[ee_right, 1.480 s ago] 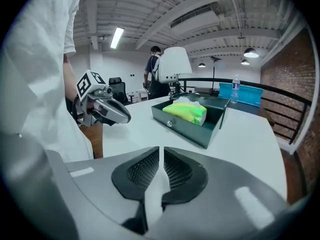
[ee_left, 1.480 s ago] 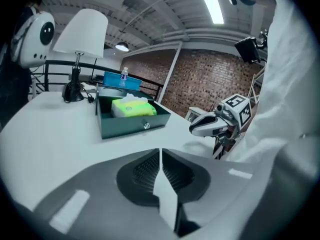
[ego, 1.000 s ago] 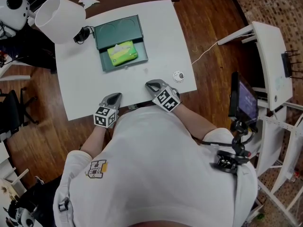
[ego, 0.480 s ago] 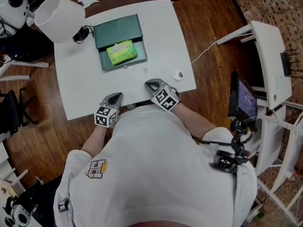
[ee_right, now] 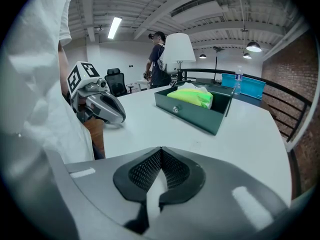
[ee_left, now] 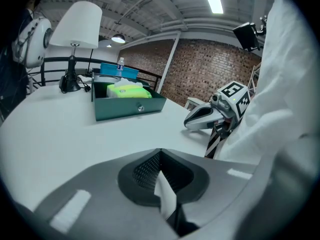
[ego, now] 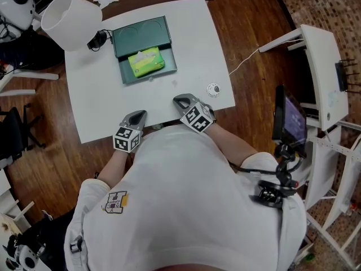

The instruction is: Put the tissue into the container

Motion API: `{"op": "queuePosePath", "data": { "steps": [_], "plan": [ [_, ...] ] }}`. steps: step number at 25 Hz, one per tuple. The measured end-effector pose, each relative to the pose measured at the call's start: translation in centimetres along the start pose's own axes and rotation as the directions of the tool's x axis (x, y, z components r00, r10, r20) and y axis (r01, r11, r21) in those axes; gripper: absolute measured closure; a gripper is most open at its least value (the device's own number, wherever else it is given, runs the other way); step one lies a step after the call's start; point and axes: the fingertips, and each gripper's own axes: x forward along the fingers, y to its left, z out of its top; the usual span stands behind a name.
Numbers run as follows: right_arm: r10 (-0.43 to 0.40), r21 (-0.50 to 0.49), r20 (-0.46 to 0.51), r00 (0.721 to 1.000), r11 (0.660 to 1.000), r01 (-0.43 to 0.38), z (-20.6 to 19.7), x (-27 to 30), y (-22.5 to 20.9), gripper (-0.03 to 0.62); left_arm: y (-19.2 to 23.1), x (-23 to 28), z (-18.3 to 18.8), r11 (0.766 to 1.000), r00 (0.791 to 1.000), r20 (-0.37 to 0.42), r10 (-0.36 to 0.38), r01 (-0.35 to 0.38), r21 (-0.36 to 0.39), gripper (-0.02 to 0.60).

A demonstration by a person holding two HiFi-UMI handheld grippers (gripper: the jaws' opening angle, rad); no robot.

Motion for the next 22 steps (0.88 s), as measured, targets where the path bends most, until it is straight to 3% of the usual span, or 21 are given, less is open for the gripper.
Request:
{"op": "queuePosePath", "data": {
  "steps": [22],
  "plan": [
    [-0.012,-0.018,-0.013,1.0,1.0,0.011,0.1,0.19,-0.28,0.594,0.44,-0.09,0.38,1.0,1.0,-0.005,-0.008,0.008,0.023,0.581]
  ]
}}
